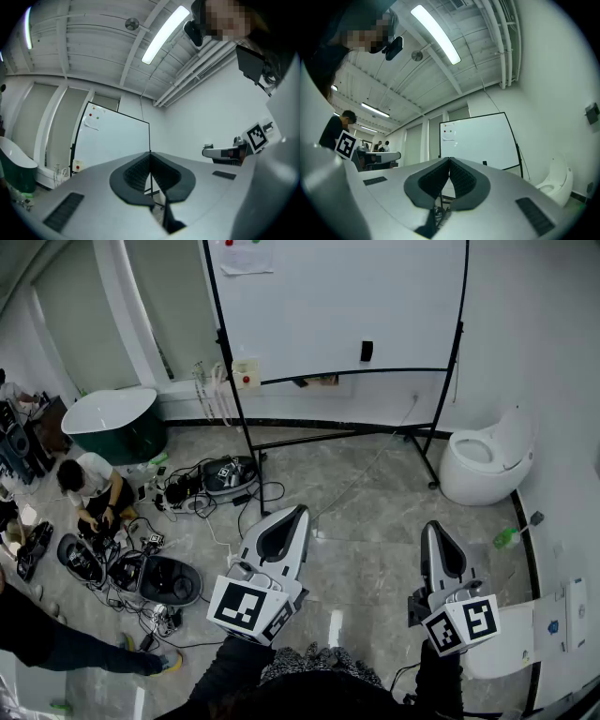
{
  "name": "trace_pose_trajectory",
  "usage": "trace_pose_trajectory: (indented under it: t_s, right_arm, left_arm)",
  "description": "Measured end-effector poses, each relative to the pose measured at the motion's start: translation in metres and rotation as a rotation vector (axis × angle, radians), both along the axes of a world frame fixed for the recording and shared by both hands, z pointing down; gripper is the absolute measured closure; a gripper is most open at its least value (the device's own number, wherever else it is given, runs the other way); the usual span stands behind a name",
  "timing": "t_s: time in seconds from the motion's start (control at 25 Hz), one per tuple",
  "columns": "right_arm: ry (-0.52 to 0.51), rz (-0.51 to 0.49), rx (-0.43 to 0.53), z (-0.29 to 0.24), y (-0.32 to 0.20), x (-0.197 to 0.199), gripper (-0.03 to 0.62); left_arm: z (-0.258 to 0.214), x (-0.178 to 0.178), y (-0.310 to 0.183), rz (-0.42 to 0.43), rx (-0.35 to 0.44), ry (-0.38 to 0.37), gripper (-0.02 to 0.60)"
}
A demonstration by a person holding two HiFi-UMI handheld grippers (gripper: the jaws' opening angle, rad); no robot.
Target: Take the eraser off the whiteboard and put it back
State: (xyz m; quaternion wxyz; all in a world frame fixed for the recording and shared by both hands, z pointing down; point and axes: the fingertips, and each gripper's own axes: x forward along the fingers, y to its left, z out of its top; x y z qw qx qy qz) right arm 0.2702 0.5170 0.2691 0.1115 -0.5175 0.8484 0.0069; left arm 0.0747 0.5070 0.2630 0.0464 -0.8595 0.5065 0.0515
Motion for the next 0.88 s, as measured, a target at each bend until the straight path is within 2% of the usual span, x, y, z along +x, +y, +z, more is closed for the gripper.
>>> trace_pose_trajectory:
  t_s: [0.44, 0.64, 0.88]
  right_arm:
    - [0.001, -0.021, -0.031, 0.020, -0.022, -0.007, 0.585]
    - [0.014, -0.009, -0.032, 0.023, -0.062, -0.021, 0.585]
    - [0.030, 0.017, -0.017, 0.016, -0.135, -0.044, 0.585]
  left_arm:
    - [0.022, -0.011, -0.015, -0.029, -0.031, 0.012, 0.575]
    - [0.030, -0.020, -0.058, -0.010, -0.038, 0.026, 0.575]
    - [0.024, -0.038, -0.137, 0.025, -0.018, 0.010, 0.575]
